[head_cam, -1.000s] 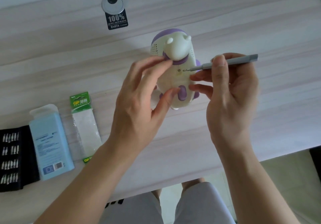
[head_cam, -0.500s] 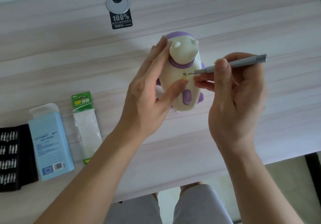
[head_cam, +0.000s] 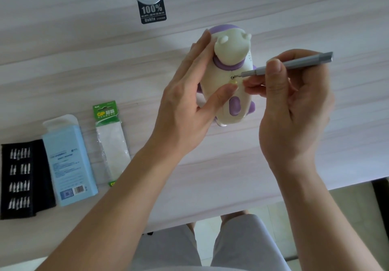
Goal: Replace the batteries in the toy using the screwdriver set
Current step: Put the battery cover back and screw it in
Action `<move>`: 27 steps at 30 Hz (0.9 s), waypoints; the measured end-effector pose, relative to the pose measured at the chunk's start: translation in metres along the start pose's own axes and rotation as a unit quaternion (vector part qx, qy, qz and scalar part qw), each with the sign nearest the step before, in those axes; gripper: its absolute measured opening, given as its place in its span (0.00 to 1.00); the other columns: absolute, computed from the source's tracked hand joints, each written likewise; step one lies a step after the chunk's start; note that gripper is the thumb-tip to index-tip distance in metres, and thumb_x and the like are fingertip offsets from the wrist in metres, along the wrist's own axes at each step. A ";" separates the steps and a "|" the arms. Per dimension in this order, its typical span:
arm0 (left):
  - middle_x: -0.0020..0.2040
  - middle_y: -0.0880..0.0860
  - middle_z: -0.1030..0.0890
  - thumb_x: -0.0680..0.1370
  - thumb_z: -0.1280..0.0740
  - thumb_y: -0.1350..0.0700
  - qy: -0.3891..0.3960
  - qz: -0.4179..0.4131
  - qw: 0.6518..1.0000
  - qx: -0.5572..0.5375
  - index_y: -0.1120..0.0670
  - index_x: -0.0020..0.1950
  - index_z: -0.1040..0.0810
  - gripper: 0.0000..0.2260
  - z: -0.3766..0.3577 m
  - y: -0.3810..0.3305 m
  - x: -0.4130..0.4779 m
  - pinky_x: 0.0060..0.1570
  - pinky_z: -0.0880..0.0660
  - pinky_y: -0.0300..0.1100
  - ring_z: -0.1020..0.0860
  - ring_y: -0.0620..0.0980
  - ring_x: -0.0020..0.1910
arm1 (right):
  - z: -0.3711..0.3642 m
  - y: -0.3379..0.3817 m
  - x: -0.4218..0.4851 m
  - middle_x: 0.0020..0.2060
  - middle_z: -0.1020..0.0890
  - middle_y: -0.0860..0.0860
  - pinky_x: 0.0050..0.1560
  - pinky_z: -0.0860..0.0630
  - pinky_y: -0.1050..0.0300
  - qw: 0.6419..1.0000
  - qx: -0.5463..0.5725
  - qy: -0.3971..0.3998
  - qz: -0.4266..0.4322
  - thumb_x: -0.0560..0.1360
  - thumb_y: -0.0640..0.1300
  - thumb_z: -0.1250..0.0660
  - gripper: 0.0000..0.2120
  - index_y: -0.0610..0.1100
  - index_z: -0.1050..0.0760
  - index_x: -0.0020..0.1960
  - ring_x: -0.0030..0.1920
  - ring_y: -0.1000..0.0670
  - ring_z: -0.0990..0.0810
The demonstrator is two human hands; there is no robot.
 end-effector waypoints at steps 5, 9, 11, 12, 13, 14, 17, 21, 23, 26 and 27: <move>0.79 0.56 0.35 0.80 0.31 0.52 0.000 0.003 1.000 0.002 0.62 0.77 0.35 0.29 0.001 -0.001 0.001 0.66 0.27 0.57 0.30 0.56 0.73 | 0.000 0.000 0.001 0.36 0.19 0.59 0.43 0.19 0.43 1.000 -0.003 0.003 0.006 0.83 0.46 0.39 0.04 0.54 0.31 0.51 0.40 0.50 0.14; 0.78 0.55 0.35 0.80 0.31 0.51 0.000 0.004 1.000 -0.001 0.62 0.77 0.35 0.29 0.001 -0.001 0.001 0.66 0.27 0.57 0.30 0.55 0.74 | 0.000 0.000 0.001 0.35 0.20 0.58 0.42 0.19 0.43 1.000 -0.001 0.003 0.010 0.83 0.46 0.40 0.04 0.55 0.32 0.51 0.40 0.50 0.14; 0.78 0.56 0.35 0.80 0.31 0.51 0.000 0.003 1.000 -0.002 0.62 0.77 0.35 0.29 0.001 -0.001 0.001 0.66 0.27 0.57 0.30 0.55 0.74 | 0.000 0.000 0.001 0.35 0.19 0.59 0.42 0.19 0.43 1.000 0.000 0.004 0.012 0.83 0.46 0.40 0.04 0.54 0.32 0.51 0.40 0.50 0.14; 0.78 0.56 0.35 0.80 0.31 0.52 0.000 0.001 1.000 -0.001 0.62 0.77 0.35 0.29 0.001 -0.001 0.001 0.66 0.27 0.57 0.30 0.55 0.74 | 0.000 0.000 0.000 0.35 0.19 0.59 0.42 0.19 0.43 1.000 -0.001 0.005 0.012 0.83 0.46 0.40 0.04 0.54 0.32 0.51 0.40 0.50 0.14; 0.78 0.56 0.35 0.80 0.31 0.52 0.000 0.000 1.000 -0.001 0.62 0.77 0.35 0.29 0.001 -0.001 0.001 0.66 0.27 0.56 0.30 0.55 0.73 | 0.000 0.000 0.000 0.36 0.19 0.60 0.42 0.19 0.43 1.000 -0.002 0.006 0.012 0.83 0.46 0.40 0.04 0.55 0.32 0.51 0.40 0.50 0.14; 0.78 0.56 0.35 0.80 0.31 0.52 0.001 0.000 1.000 -0.001 0.62 0.77 0.35 0.29 0.002 -0.001 0.002 0.66 0.27 0.56 0.30 0.55 0.73 | 0.000 0.000 0.000 0.36 0.19 0.60 0.42 0.19 0.43 1.000 -0.002 0.007 0.011 0.83 0.46 0.40 0.04 0.55 0.31 0.51 0.40 0.50 0.14; 0.78 0.56 0.35 0.80 0.31 0.51 0.000 0.000 1.000 -0.001 0.62 0.77 0.34 0.29 0.002 0.000 0.002 0.65 0.27 0.56 0.30 0.54 0.74 | 0.000 0.000 0.000 0.35 0.19 0.61 0.42 0.19 0.43 1.000 -0.002 0.007 0.009 0.83 0.47 0.40 0.03 0.55 0.31 0.51 0.40 0.50 0.14; 0.78 0.56 0.35 0.80 0.30 0.52 0.002 -0.001 1.000 0.001 0.62 0.77 0.34 0.29 0.001 -0.001 0.002 0.65 0.26 0.55 0.30 0.54 0.74 | 0.001 0.000 0.001 0.35 0.19 0.60 0.41 0.19 0.42 1.000 0.002 0.009 0.008 0.83 0.46 0.39 0.03 0.54 0.31 0.51 0.40 0.50 0.14; 0.78 0.56 0.35 0.80 0.30 0.51 0.004 0.000 1.000 0.002 0.61 0.77 0.34 0.29 0.001 -0.001 0.002 0.65 0.26 0.55 0.29 0.56 0.72 | 0.001 0.000 0.002 0.35 0.19 0.62 0.42 0.19 0.42 1.000 0.004 0.011 0.006 0.83 0.46 0.39 0.03 0.53 0.31 0.51 0.40 0.49 0.14; 0.78 0.56 0.35 0.80 0.30 0.51 0.004 0.001 1.000 0.001 0.61 0.76 0.34 0.29 0.002 0.000 0.002 0.65 0.26 0.55 0.28 0.56 0.71 | 0.000 -0.001 0.002 0.35 0.19 0.61 0.42 0.19 0.42 1.000 0.002 0.014 0.006 0.83 0.46 0.39 0.03 0.53 0.31 0.51 0.40 0.50 0.14; 0.78 0.56 0.35 0.79 0.30 0.51 0.004 0.002 1.000 0.001 0.61 0.76 0.34 0.29 0.002 0.000 0.002 0.65 0.26 0.54 0.28 0.56 0.71 | 0.000 0.000 0.003 0.36 0.19 0.61 0.42 0.19 0.42 1.000 0.001 0.015 0.008 0.83 0.46 0.39 0.03 0.53 0.31 0.51 0.40 0.50 0.14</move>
Point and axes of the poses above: each hand's wrist, its own x-axis towards the middle knuckle, its own z-axis out of the back of the hand, y = z × x, the point moved 3 cm from there along x, towards the middle knuckle
